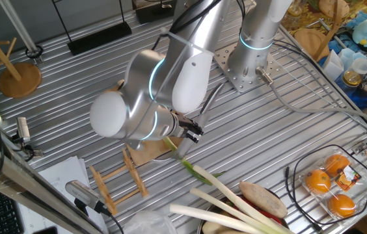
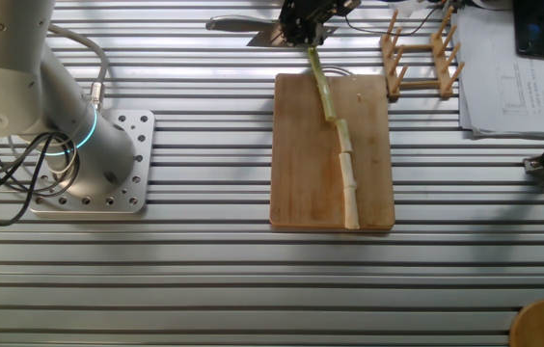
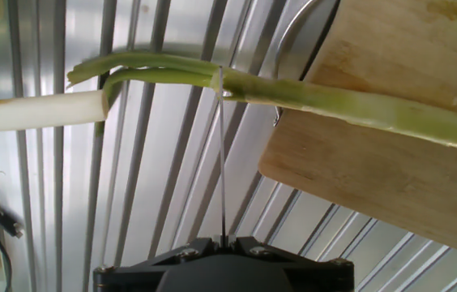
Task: Chop the scallions
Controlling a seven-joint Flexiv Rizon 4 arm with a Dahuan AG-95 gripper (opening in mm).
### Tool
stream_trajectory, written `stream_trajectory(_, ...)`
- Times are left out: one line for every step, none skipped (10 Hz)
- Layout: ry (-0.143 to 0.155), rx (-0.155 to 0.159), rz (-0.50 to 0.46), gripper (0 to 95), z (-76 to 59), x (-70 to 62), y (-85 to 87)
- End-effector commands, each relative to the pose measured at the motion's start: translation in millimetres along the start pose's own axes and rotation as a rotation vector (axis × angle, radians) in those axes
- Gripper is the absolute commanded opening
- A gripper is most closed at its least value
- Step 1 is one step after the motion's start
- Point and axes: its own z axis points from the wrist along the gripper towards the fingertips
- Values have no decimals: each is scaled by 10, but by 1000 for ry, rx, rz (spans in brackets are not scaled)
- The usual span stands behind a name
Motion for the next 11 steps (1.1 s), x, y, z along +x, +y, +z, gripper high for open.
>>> stream_trajectory(6,8,5,0,-2,-1,-5)
stream_trajectory(8,13,8,0,1,-1,-16)
stream_trajectory(10,15,10,0,4,-5,-24)
stream_trajectory(11,18,12,0,5,-5,-31)
stream_trajectory(13,21,16,0,3,0,-41)
stream_trajectory(13,23,18,0,-1,10,-65)
stream_trajectory(13,23,16,0,-5,20,-89)
stream_trajectory(13,23,15,0,-10,34,-124)
stream_trajectory(12,22,16,0,-14,52,-178)
stream_trajectory(11,19,25,0,-15,62,-202)
stream_trajectory(11,20,31,0,-15,67,-219)
